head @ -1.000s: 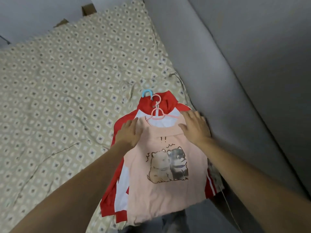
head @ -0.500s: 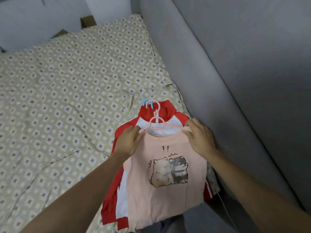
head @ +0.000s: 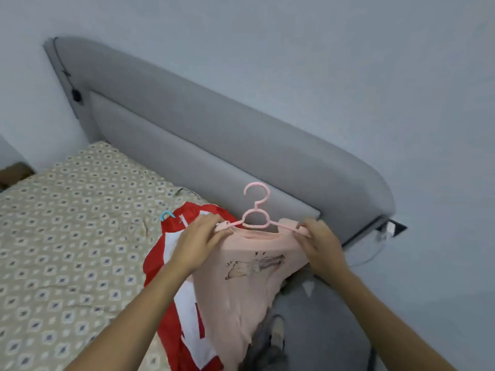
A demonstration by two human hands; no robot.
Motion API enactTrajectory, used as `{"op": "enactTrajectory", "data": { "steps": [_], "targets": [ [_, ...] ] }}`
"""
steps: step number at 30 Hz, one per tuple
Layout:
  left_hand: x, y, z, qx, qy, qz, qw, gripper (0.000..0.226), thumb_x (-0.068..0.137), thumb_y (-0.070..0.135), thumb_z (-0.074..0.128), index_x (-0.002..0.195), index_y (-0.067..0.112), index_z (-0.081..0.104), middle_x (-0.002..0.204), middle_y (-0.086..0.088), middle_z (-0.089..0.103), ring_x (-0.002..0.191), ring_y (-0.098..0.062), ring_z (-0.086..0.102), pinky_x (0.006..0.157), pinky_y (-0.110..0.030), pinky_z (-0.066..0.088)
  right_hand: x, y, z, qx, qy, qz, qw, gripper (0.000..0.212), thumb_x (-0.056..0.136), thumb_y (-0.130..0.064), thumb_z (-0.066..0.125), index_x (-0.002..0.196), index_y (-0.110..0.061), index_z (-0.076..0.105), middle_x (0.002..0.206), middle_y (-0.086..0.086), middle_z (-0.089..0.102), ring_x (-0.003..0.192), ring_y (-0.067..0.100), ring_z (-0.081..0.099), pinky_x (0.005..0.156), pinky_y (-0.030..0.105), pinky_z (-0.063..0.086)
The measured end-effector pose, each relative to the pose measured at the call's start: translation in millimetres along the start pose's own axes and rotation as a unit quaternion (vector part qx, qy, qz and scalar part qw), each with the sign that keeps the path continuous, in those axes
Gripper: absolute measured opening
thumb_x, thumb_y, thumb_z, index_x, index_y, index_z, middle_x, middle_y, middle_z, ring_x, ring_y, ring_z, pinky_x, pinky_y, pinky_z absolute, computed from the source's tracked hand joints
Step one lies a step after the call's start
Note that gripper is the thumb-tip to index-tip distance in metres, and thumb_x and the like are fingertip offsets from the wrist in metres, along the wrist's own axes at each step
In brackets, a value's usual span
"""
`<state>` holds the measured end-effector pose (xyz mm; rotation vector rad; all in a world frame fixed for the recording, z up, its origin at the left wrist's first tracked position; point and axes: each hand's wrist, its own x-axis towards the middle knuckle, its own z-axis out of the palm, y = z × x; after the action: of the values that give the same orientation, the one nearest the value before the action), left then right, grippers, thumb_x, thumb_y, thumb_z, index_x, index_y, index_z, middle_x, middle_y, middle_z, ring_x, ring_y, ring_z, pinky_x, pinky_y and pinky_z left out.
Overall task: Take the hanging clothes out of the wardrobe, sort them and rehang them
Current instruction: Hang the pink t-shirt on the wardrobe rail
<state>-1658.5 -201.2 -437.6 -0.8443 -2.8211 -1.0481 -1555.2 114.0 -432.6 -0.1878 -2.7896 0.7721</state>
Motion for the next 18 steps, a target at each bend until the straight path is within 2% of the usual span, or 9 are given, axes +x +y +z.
{"op": "enactTrajectory", "data": {
  "steps": [2, 5, 9, 11, 14, 18],
  "targets": [
    [-5, 43, -5, 0.0, -0.022, 0.066, 0.998, 0.027, 0.103, 0.052, 0.055, 0.091, 0.028, 0.055, 0.086, 0.012, 0.053, 0.085, -0.011, 0.047, 0.068, -0.033, 0.037, -53, -1, -42, 0.007, 0.041, 0.016, 0.999, 0.017, 0.097, -0.039, 0.057, 0.098, -0.022, 0.062, 0.09, -0.009, 0.056, 0.089, 0.019, 0.052, 0.071, 0.034, 0.038],
    [-11, 111, -5, -0.011, -0.052, 0.148, 0.988, 0.035, 0.103, 0.057, 0.052, 0.086, 0.026, 0.051, 0.082, 0.01, 0.051, 0.082, -0.011, 0.048, 0.066, -0.035, 0.041, -130, -7, -105, 0.004, 0.095, 0.06, 0.994, 0.017, 0.094, -0.041, 0.059, 0.097, -0.024, 0.061, 0.093, -0.011, 0.055, 0.09, 0.015, 0.053, 0.074, 0.034, 0.042],
    [-22, 209, 17, -0.018, -0.102, 0.244, 0.964, 0.047, 0.098, 0.069, 0.045, 0.086, 0.024, 0.055, 0.079, 0.008, 0.057, 0.077, -0.009, 0.053, 0.067, -0.04, 0.047, -241, -4, -187, 0.008, 0.148, 0.129, 0.981, 0.023, 0.092, -0.05, 0.058, 0.099, -0.028, 0.063, 0.098, -0.014, 0.062, 0.092, 0.011, 0.059, 0.079, 0.033, 0.047],
    [-34, 264, 31, -0.035, -0.119, 0.294, 0.948, 0.049, 0.095, 0.069, 0.046, 0.081, 0.023, 0.05, 0.071, 0.007, 0.055, 0.071, -0.009, 0.052, 0.063, -0.04, 0.045, -298, -3, -219, -0.005, 0.177, 0.155, 0.972, 0.025, 0.094, -0.052, 0.055, 0.095, -0.028, 0.063, 0.095, -0.014, 0.063, 0.089, 0.01, 0.06, 0.079, 0.035, 0.048],
    [-68, 345, 56, -0.058, -0.149, 0.371, 0.915, 0.044, 0.096, 0.067, 0.049, 0.079, 0.027, 0.043, 0.07, 0.009, 0.052, 0.07, -0.007, 0.051, 0.062, -0.039, 0.044, -393, -5, -260, -0.016, 0.23, 0.197, 0.953, 0.024, 0.097, -0.047, 0.057, 0.088, -0.025, 0.062, 0.087, -0.012, 0.063, 0.083, 0.01, 0.06, 0.076, 0.036, 0.049],
    [-136, 446, 99, -0.079, -0.187, 0.454, 0.868, 0.039, 0.097, 0.068, 0.049, 0.083, 0.032, 0.048, 0.069, 0.013, 0.053, 0.07, -0.002, 0.052, 0.058, -0.031, 0.04, -527, -11, -303, -0.048, 0.29, 0.259, 0.92, 0.019, 0.1, -0.035, 0.064, 0.085, -0.025, 0.06, 0.084, -0.012, 0.06, 0.08, 0.01, 0.059, 0.073, 0.032, 0.047]
  ]
}}
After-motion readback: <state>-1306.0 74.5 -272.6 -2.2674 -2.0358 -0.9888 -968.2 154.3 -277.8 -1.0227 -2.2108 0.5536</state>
